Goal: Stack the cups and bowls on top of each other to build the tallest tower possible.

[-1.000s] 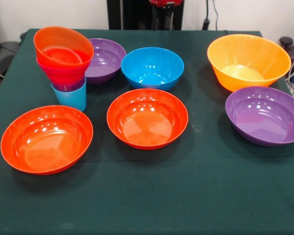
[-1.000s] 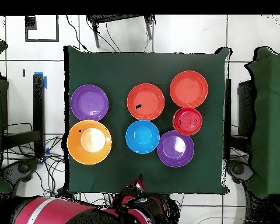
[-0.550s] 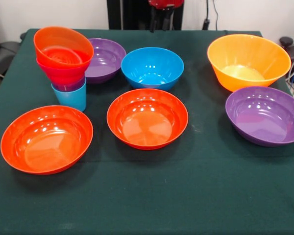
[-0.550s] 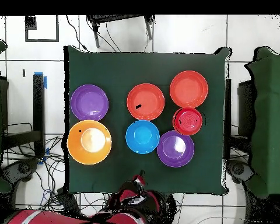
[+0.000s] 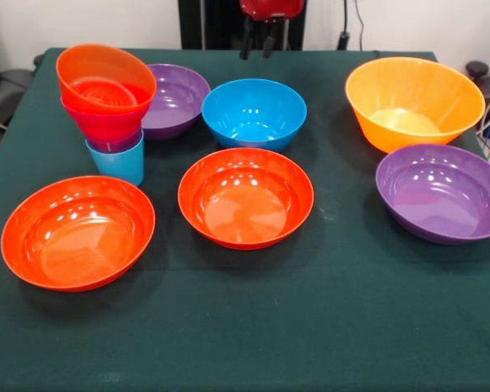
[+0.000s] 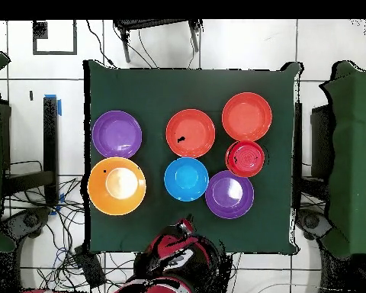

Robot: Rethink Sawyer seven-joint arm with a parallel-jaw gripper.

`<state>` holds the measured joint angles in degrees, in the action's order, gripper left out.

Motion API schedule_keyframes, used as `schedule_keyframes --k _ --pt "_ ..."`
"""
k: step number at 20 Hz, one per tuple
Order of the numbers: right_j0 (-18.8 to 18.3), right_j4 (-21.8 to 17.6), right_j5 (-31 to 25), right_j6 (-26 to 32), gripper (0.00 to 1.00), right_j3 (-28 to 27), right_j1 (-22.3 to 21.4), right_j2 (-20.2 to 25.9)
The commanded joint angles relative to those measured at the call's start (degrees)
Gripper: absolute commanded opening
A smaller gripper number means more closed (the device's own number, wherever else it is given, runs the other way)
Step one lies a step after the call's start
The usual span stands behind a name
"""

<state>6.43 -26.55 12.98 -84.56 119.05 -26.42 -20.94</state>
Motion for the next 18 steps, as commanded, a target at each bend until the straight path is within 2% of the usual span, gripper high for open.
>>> schedule_keyframes --k 1,9,18 --pt "-0.4 0.8 -8.3 -4.5 1.0 -9.1 -0.2 8.6" --pt "-2.0 1.5 -8.2 -6.5 1.0 -11.4 0.2 11.5" --pt "-2.0 2.8 -7.3 -8.0 1.0 -12.7 0.9 11.6"
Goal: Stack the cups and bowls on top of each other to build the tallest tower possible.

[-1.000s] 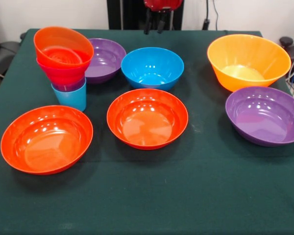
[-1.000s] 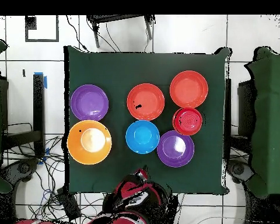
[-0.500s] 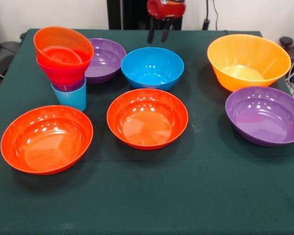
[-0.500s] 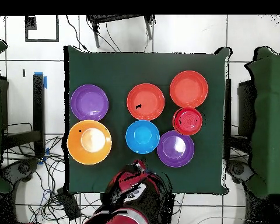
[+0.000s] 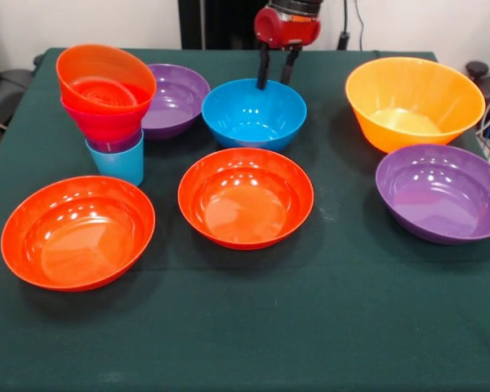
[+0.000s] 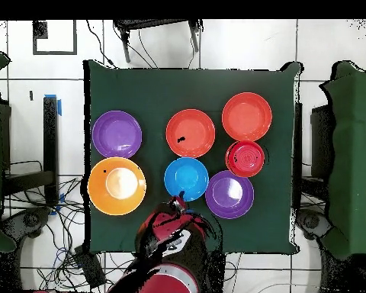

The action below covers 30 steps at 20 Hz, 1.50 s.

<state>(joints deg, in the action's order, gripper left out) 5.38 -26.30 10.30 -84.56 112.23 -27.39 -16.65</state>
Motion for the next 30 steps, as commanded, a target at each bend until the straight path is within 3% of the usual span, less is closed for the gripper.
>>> schedule_keyframes --k 1,30 --pt "-0.9 2.6 -4.7 -8.0 1.0 -6.1 1.9 7.4" --pt "-0.8 4.8 7.2 -12.8 1.0 -3.3 6.4 5.9"
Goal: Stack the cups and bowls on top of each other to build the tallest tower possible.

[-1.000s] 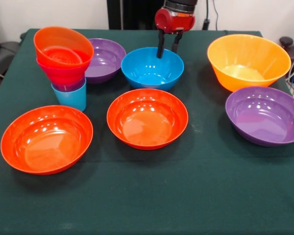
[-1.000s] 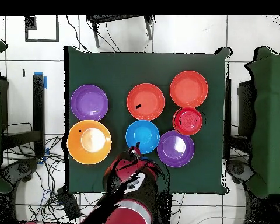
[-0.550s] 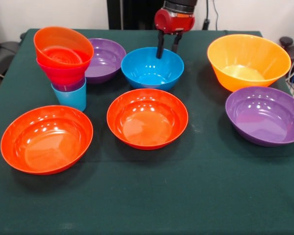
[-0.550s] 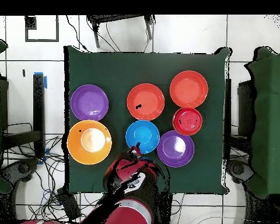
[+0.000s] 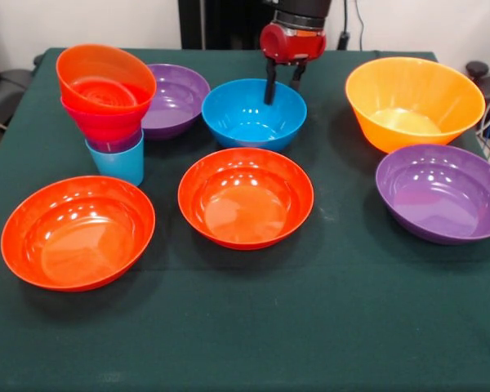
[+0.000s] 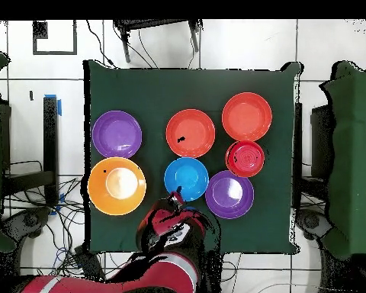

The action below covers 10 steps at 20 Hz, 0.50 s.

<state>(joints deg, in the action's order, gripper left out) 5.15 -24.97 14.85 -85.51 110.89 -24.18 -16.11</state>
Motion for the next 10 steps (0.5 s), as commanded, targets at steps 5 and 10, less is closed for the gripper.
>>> schedule_keyframes --k 5,10 --pt "-0.8 4.2 3.0 -12.8 0.0 -1.4 3.4 5.3" --pt "-0.5 4.0 3.2 -13.4 0.0 -0.9 3.5 4.7"
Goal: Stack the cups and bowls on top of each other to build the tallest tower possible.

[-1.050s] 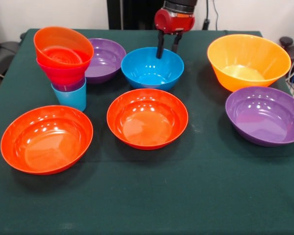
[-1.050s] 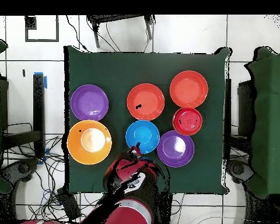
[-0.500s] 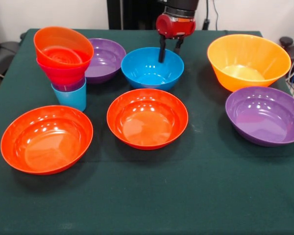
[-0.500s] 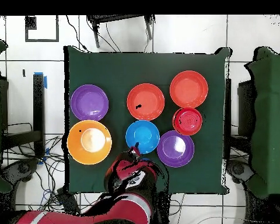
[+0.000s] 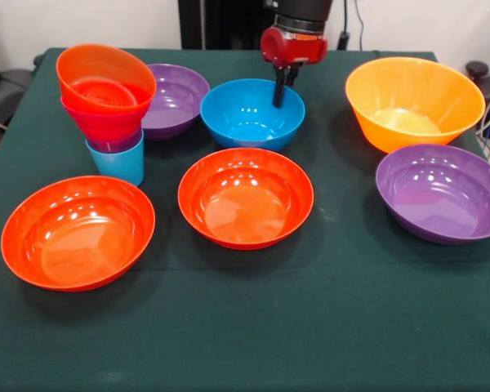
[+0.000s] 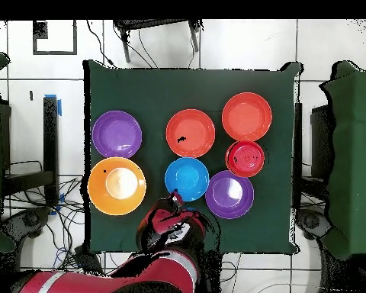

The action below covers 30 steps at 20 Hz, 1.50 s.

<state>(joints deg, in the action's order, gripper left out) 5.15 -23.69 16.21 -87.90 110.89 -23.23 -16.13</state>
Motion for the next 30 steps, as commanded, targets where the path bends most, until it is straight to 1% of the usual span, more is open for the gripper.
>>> schedule_keyframes --k 1,3,6,8,11,14,15,16,21,25,30 --pt "-0.7 2.3 2.6 -11.3 0.0 -0.4 2.8 4.5" --pt "-1.5 1.4 3.1 -11.8 0.0 0.2 3.0 4.6" --pt "-1.0 0.8 5.3 -12.4 0.0 0.8 3.1 3.5" --pt "-0.8 0.8 5.0 -12.7 0.0 1.3 2.5 3.2" --pt "-0.2 1.4 1.8 -12.9 0.0 1.6 0.0 3.8" --pt "0.9 3.1 0.0 -13.4 0.0 1.0 -0.7 4.0" --pt "1.5 3.6 -0.9 -13.5 0.0 1.2 -1.2 3.8" --pt "2.3 4.2 -2.7 -13.6 0.0 1.8 -3.3 3.9" --pt "5.8 7.2 -7.5 -14.1 0.0 4.1 -8.0 1.6" --pt "9.4 9.7 -8.7 -15.1 0.0 7.7 -10.7 -1.2" --pt "12.9 13.0 -9.4 -16.8 0.0 10.1 -11.8 -2.1"
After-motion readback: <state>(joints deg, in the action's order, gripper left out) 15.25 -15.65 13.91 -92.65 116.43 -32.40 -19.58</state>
